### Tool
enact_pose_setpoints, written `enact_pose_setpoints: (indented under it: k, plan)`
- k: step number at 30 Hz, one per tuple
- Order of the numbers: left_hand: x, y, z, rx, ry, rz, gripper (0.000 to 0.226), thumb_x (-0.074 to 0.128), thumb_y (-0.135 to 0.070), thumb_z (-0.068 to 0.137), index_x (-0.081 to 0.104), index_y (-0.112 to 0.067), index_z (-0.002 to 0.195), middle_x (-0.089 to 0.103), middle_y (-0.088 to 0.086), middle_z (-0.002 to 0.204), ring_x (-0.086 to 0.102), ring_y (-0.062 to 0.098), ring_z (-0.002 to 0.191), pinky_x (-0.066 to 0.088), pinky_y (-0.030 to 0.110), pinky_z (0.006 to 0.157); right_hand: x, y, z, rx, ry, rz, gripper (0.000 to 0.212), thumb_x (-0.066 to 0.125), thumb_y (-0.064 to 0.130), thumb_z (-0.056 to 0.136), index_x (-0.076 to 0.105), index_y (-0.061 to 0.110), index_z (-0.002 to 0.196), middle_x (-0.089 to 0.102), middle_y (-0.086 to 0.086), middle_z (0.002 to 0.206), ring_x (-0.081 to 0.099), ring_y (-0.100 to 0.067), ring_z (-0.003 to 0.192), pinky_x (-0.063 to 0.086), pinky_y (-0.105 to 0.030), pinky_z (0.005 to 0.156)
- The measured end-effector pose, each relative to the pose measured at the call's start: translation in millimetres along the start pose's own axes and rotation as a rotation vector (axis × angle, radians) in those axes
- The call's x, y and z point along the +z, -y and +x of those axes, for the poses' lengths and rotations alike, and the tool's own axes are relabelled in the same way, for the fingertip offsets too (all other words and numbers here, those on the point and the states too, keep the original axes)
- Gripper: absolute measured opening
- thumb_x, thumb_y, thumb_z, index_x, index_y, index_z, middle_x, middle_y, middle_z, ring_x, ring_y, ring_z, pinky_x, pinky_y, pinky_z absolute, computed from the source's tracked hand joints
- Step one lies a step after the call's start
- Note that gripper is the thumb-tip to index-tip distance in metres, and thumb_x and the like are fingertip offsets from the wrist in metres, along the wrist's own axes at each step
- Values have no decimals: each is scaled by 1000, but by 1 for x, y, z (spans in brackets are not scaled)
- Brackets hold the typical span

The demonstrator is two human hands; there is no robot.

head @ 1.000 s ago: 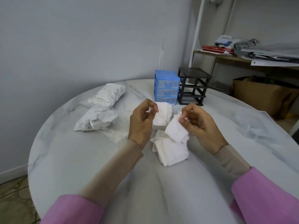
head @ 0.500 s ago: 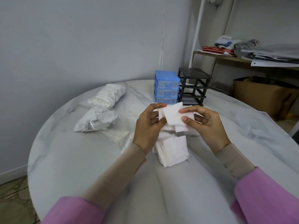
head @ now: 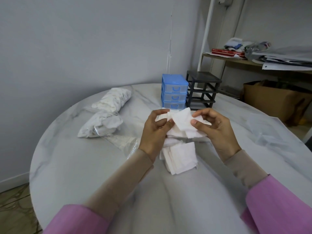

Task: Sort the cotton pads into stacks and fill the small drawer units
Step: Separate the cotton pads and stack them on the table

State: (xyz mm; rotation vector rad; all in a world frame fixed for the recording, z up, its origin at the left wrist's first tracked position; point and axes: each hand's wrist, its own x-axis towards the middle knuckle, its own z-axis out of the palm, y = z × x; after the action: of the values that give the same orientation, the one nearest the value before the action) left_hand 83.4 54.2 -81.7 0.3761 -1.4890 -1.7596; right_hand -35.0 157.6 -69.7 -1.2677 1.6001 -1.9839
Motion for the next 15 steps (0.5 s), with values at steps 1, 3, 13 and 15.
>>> enact_pose_setpoints:
  k: [1,3,13,15]
  plan:
    - [0,0,0,26,-5,15,22,50,5,90,45,-12,103,64,5,71,62,8,57,50,20,52,1,-2,0,13,4,2,17,62,-6,81,59,11,82,59,3,83,58,-1,73,48,-15,60]
    - [-1,2,1,103,-4,96,24,48,9,90,41,-14,87,55,7,68,55,12,57,44,20,53,3,-5,-1,46,15,37,19,61,-5,83,56,13,78,57,8,76,53,-6,72,45,-15,57]
    - [5,4,0,9,84,53,19,57,-2,82,67,2,97,68,13,95,65,17,86,54,24,71,3,-10,0,76,-183,101,15,69,-2,74,65,12,77,67,7,76,61,-6,75,51,-16,73]
    - [6,2,-1,41,66,54,12,62,-5,85,68,2,91,69,10,89,65,12,80,52,20,68,2,-10,0,54,-220,60,16,71,-2,74,65,13,75,66,3,77,60,-8,74,51,-16,73]
